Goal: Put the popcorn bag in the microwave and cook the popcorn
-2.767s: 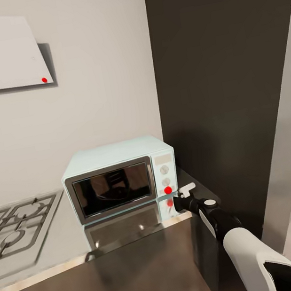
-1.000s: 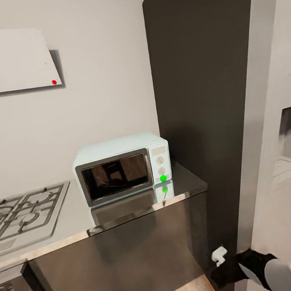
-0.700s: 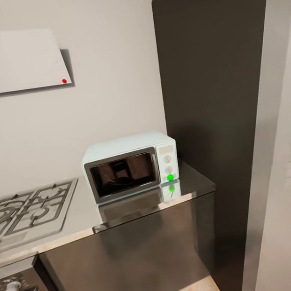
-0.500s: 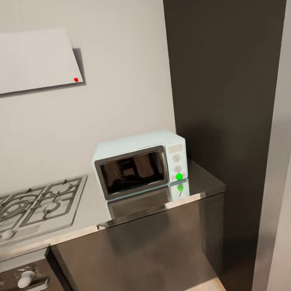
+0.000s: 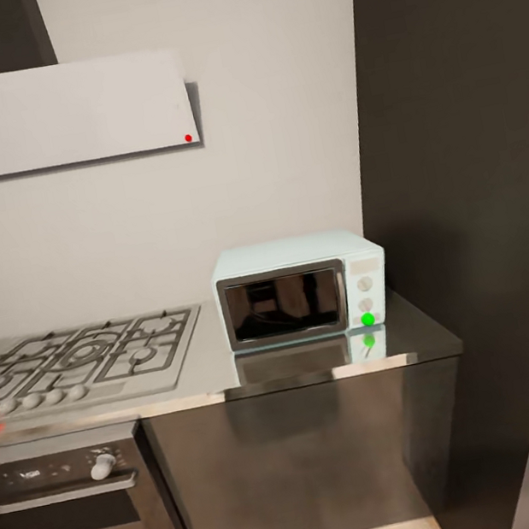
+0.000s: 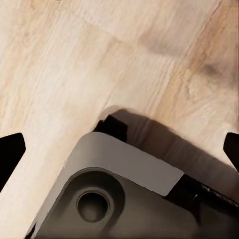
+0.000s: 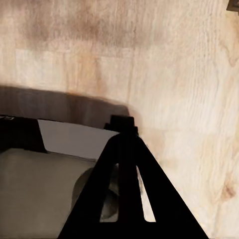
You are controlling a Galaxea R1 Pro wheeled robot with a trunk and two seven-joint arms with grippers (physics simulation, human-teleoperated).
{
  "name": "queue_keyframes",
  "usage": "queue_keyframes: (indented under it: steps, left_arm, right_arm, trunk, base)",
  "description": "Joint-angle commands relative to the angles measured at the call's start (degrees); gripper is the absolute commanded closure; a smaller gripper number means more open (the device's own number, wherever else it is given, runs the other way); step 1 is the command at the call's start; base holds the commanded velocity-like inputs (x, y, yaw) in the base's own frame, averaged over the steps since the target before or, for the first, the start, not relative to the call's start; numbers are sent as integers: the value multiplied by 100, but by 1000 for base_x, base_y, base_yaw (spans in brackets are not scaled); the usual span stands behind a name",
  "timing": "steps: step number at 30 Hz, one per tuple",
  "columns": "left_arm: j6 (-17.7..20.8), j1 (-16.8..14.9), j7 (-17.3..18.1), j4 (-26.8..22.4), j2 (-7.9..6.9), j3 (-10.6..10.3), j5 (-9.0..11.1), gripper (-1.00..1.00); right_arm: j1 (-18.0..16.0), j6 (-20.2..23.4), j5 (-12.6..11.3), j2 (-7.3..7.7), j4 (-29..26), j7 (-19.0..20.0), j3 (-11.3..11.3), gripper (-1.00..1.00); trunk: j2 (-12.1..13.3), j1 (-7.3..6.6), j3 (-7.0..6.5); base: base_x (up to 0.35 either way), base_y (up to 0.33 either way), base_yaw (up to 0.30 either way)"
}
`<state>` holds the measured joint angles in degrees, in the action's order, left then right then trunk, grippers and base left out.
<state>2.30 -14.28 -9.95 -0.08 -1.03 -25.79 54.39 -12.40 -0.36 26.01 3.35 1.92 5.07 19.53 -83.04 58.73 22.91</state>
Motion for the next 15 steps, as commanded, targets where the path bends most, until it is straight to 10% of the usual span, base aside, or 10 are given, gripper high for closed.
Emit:
queue_keyframes:
  steps: [1, 2, 15]
  left_arm:
    - [37, -5, 179, 2, 10, -49, -152, -100]
    - [-54, -5, 458, -45, -20, -67, -351, -100]
    - [-54, -3, 458, -45, -20, -67, -351, -100]
  right_arm:
    - [65, -26, -306, 14, 7, 12, 82, 100]
    - [141, -202, -667, -71, -60, 14, 86, 100]
    - [141, -202, -668, -71, -60, 18, 86, 100]
  trunk:
    - [-3, 0, 6]
    - [-3, 0, 6]
    - [-3, 0, 6]
  base:
    - [0, 0, 300]
    - [0, 0, 0]
    - [0, 0, 0]
